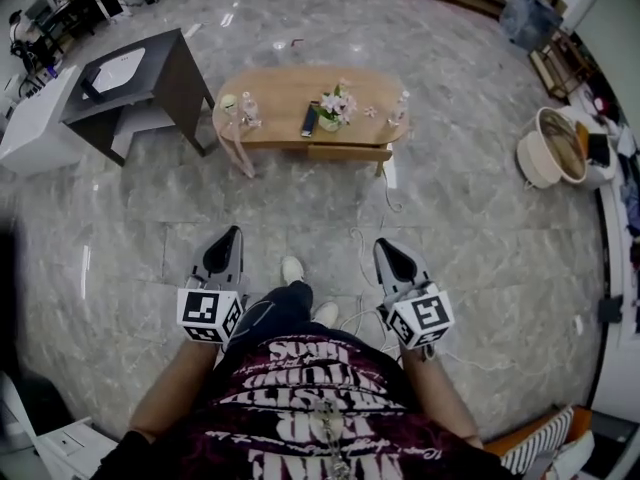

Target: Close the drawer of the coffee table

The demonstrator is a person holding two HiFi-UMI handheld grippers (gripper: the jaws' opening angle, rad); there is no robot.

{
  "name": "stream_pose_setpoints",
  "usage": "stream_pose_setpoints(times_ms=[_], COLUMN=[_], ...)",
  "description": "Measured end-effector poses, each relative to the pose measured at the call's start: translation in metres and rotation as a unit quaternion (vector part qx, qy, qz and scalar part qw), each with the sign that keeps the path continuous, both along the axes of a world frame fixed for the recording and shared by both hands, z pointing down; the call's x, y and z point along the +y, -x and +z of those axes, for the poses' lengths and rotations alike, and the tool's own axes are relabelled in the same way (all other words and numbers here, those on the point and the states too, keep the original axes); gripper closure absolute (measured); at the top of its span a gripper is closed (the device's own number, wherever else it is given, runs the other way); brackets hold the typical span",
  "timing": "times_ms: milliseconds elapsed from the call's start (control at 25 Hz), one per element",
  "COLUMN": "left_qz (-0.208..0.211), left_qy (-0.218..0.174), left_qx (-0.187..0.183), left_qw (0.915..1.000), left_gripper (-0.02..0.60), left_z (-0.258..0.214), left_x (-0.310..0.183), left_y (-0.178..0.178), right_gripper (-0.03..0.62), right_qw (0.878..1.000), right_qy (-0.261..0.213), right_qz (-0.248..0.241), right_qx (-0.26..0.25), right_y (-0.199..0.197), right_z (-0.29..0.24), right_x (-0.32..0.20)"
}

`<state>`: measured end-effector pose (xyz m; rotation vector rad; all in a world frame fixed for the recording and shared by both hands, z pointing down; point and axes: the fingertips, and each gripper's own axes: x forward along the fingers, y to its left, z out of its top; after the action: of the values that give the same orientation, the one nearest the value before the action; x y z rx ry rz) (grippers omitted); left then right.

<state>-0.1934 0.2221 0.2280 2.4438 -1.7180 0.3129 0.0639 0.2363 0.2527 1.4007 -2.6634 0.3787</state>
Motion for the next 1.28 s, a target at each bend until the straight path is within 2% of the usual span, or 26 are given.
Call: stream_pose_setpoints(times_ms=[120,240,320,520,800,1280], left_qz=[0.001,0.018,0.033,0.063,0.079,0.118], left_qy=[0.005,-0.013,-0.023,-0.014,-0.003,-0.027], left_qx=[-0.016,-0.051,-0.059,-0.044,-0.033,0.004], left_qw=[0.9999,0.9984,0.9975,0.9969,0.9963,0.9926], left_gripper=[0.56,0.561,0.56,0.56,0.561,0.561], left_z=[0.011,0.014,0.015,0.028,0.041,0.026], left_x=[-0.003,-0.014,-0.025,-0.054,-0.113,-0.245], left_y=[-0.003,-0.019,-0.033,-0.056,-0.059,-0.068], right_gripper=[0.559,0.559,0.559,0.559,0.559,0.559], right_qw=[1.0,0.999,0.998,0.997,0.996,0.995], right_qy=[0.002,0.008,0.011,0.013,0.027,0.012], right_qz=[0.002,0.003,0.004,0.011,0.027,0.043], right_qx=[0.023,0.049,0.058,0.075,0.08,0.092], right_y=[-0.002,-0.007,-0.01,-0.017,-0.024,-0.013], right_z=[0.01,0.017,0.021,0.03,0.034,-0.001], right_x=[-0.004,-0.006,-0.009,-0.026,-0.074,-0.183])
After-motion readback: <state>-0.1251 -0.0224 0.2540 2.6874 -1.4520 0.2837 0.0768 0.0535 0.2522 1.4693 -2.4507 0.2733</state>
